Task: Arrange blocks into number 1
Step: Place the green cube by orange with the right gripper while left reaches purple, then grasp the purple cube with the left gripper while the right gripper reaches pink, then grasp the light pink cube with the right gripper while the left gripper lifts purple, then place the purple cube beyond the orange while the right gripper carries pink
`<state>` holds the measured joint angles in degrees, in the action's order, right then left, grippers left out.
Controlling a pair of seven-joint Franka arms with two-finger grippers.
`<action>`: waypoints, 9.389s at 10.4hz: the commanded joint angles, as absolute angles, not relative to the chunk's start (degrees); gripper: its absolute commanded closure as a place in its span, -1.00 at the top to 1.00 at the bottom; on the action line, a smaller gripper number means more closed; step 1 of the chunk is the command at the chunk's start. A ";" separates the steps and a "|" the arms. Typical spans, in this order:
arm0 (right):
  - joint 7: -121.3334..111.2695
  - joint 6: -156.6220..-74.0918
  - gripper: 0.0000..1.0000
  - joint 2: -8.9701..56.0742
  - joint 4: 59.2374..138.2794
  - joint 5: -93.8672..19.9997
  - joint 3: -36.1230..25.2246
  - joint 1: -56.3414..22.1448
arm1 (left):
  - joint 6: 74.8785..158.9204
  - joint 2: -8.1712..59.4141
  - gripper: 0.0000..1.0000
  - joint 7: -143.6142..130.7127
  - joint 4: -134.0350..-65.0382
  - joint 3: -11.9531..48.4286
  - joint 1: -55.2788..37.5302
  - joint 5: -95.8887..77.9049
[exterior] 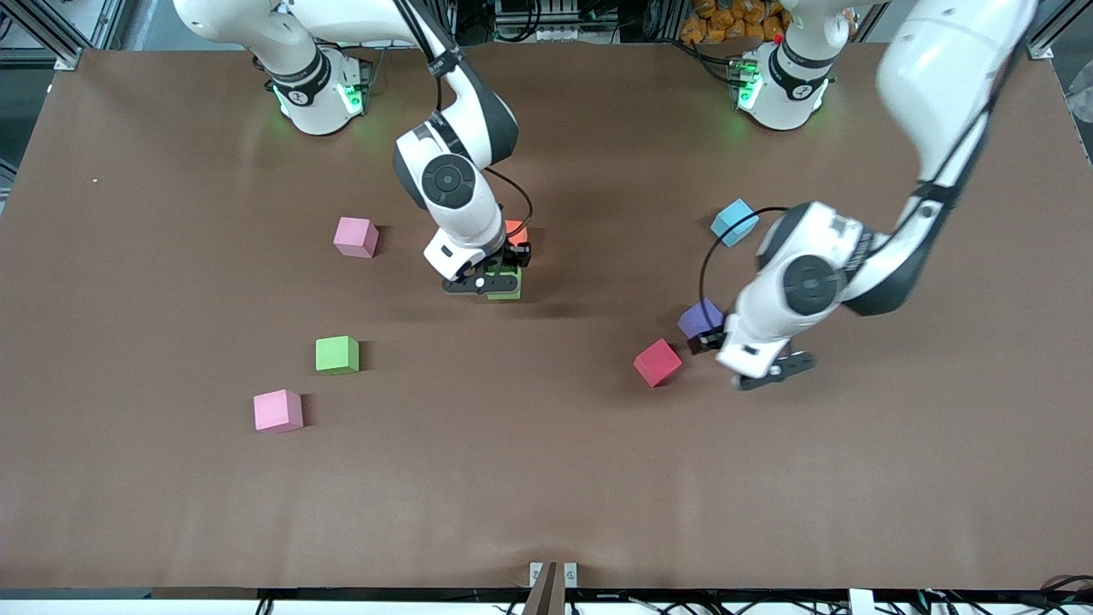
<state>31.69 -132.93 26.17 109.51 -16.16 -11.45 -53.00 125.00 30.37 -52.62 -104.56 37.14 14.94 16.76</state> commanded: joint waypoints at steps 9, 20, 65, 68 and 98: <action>33.93 -133.95 0.99 26.63 112.06 -16.61 -10.02 -53.97 | 128.48 31.64 1.00 -78.12 -109.51 38.85 12.39 24.08; 19.21 -129.11 1.00 16.08 109.09 -6.07 -9.84 -19.63 | 131.22 37.44 1.00 -84.11 -109.77 38.76 11.17 30.50; -6.59 -141.50 0.33 35.25 96.32 -14.66 -10.63 -9.93 | 116.19 39.81 -1.00 -85.43 -100.47 55.82 -15.97 28.56; -6.07 -141.50 0.34 35.59 97.64 -21.49 -11.42 -11.24 | 117.94 42.26 -1.00 -85.43 -98.02 47.67 -26.86 27.86; 1.47 -137.81 0.29 28.21 100.11 -18.37 -18.55 -24.95 | 119.27 48.61 1.00 -73.30 -87.63 36.21 -35.95 28.48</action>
